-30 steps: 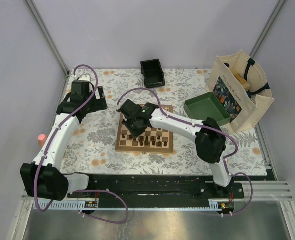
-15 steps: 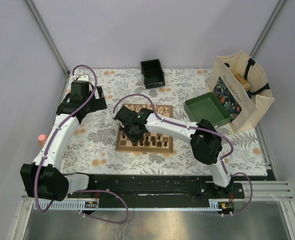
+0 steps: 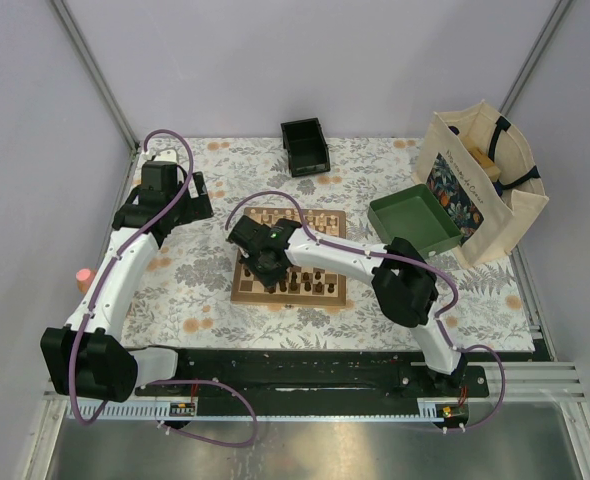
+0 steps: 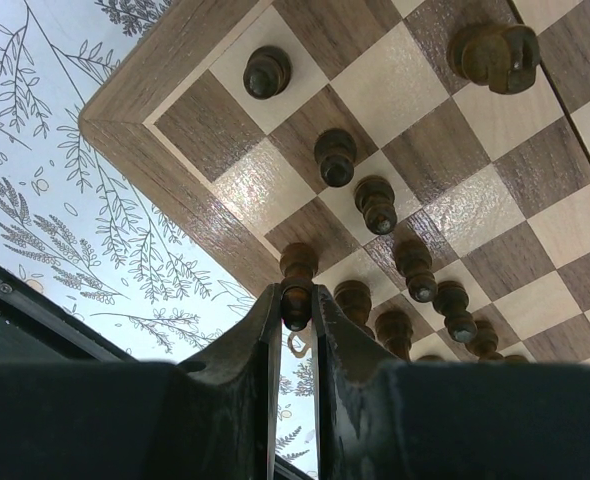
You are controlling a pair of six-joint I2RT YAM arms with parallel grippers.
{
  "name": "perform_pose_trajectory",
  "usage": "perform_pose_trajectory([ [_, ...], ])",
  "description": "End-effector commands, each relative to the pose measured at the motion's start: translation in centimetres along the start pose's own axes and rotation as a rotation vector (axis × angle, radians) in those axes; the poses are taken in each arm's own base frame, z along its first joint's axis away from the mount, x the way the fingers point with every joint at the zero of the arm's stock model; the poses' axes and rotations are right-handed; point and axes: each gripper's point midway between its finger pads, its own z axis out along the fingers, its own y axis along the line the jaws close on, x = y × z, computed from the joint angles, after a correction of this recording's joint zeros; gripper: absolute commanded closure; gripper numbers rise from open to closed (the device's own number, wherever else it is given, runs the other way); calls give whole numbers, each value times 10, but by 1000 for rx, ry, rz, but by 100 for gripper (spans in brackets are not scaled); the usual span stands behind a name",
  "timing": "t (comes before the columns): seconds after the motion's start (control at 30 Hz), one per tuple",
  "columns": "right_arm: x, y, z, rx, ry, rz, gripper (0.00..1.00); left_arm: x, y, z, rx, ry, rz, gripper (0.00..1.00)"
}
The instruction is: Set up the chess pieces on the board
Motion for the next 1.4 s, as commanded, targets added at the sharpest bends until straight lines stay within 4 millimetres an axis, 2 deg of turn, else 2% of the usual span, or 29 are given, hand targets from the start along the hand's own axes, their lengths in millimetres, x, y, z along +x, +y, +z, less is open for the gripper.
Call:
perform_pose_trajectory([
  [0.0, -14, -4, -2, 34, -36, -9, 83, -16, 0, -5, 4, -68, -23, 1],
  [0.4, -18, -7, 0, 52, -42, -3, 82, -16, -1, -5, 13, -69, -23, 1],
  [0.57, -17, -5, 0, 44, -37, -2, 73, -15, -2, -6, 18, -66, -21, 1],
  [0.73, -21, -3, -11, 27, -60, -6, 61, -15, -1, -6, 15, -68, -22, 1],
  [0.93, -45, -11, -49, 41, -169, 23, 53, -17, 2, -7, 0, -80, -28, 1],
  [1.0, -59, -18, -63, 26, -225, 74, 52, -17, 1, -8, 1, -80, -28, 1],
  [1.1, -74, -37, -73, 38, -275, 141, 48, -19, 3, -9, -2, -88, -30, 1],
  [1.27, -91, -60, -65, 32, -267, 224, 47, -20, 4, -12, -2, -104, -31, 1],
  [1.37, -101, -65, -56, 28, -257, 245, 47, -21, 4, -13, 2, -111, -33, 1],
])
